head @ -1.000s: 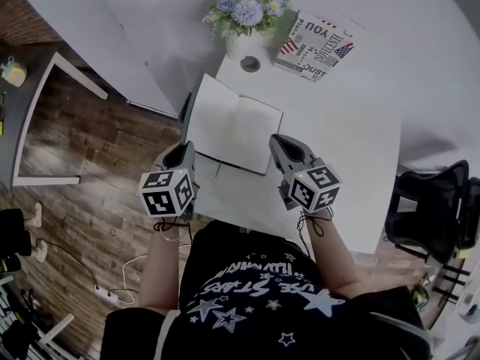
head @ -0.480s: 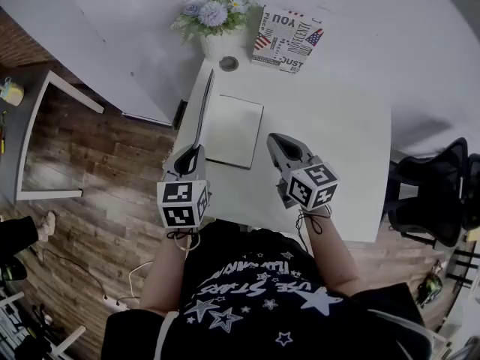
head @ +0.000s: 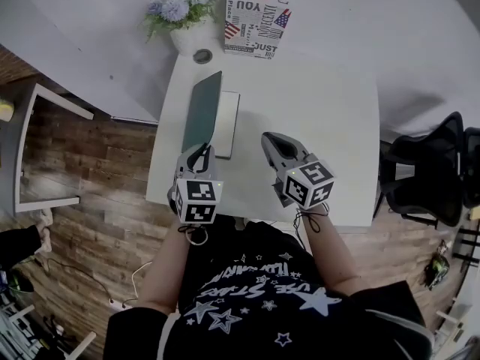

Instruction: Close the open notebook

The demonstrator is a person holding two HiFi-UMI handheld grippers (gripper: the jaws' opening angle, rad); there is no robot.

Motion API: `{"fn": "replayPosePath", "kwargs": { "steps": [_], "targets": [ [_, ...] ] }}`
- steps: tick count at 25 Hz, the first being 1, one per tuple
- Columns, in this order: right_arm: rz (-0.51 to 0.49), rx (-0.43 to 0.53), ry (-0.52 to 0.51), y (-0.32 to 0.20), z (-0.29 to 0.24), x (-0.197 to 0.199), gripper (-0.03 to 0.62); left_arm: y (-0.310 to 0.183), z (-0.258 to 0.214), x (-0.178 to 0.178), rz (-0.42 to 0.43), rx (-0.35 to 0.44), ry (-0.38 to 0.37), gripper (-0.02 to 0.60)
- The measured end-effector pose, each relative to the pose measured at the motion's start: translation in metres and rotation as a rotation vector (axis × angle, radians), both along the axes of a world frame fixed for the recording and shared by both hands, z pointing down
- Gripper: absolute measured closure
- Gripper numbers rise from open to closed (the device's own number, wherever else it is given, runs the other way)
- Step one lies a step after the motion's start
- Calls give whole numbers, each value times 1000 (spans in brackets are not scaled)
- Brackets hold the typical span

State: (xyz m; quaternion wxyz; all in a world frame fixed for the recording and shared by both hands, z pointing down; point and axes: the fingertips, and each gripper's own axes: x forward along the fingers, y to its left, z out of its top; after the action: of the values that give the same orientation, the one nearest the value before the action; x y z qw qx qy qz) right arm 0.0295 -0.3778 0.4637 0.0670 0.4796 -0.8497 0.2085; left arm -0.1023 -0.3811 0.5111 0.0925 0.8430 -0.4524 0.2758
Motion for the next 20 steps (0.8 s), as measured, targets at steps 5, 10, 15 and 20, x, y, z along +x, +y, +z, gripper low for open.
{"fn": "replayPosePath", "kwargs": {
  "steps": [5, 10, 15, 20],
  "targets": [
    [15, -11, 6, 14, 4, 21, 592, 8, 28, 24, 36, -20, -93, 538],
    [26, -17, 9, 25, 7, 41, 592, 12, 54, 37, 49, -49, -170, 528],
    [15, -14, 9, 31, 6, 51, 592, 14, 71, 42, 32, -56, -248, 523],
    [-19, -6, 2, 38, 4, 57, 592, 14, 78, 44, -3, -58, -295, 506]
  ]
}}
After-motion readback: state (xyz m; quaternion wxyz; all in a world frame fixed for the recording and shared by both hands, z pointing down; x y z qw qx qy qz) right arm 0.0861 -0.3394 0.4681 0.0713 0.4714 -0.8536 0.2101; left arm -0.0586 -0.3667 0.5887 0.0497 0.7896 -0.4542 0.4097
